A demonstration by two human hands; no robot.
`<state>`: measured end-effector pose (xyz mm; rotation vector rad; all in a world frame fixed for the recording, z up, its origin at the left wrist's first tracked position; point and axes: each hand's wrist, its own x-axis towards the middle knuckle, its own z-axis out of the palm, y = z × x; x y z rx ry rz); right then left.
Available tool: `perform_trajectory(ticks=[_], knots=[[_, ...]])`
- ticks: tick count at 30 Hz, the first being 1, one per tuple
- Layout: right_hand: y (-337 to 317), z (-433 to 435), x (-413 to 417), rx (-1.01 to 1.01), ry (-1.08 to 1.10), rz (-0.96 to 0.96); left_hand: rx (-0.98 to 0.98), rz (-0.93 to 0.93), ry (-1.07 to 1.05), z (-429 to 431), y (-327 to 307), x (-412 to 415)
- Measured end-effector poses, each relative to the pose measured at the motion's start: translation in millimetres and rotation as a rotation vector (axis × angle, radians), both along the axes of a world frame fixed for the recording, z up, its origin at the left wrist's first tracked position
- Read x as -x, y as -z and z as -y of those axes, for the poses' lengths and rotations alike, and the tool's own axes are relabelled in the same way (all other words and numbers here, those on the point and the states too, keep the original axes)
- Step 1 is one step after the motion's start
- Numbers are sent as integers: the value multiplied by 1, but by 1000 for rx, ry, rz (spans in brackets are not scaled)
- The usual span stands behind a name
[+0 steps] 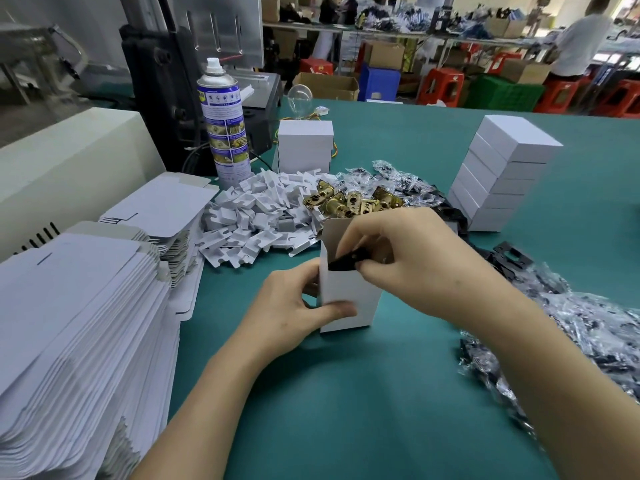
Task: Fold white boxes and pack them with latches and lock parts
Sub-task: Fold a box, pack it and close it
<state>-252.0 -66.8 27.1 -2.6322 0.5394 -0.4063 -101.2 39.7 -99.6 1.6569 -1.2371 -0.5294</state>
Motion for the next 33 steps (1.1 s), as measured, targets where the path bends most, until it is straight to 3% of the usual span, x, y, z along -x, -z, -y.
perform_trajectory(ticks=[4,9,19,23,27,29,33], knots=[[0,5,2,8,-29,-42,1,1,4,-1,0,-1],[7,4,1,-51,69,145,5,3,5,0,1,-2],[24,-1,-6,51,41,-17,7,5,4,-1,-1,-3],[22,1,2,-5,12,184,5,-1,15,-1,0,-3],[13,18,23,-22,126,435,16,-13,30,0,2,-2],[10,36,36,-47,197,303,27,-22,46,0,2,-2],[14,64,59,54,277,-378,49,-38,78,0,-1,3]])
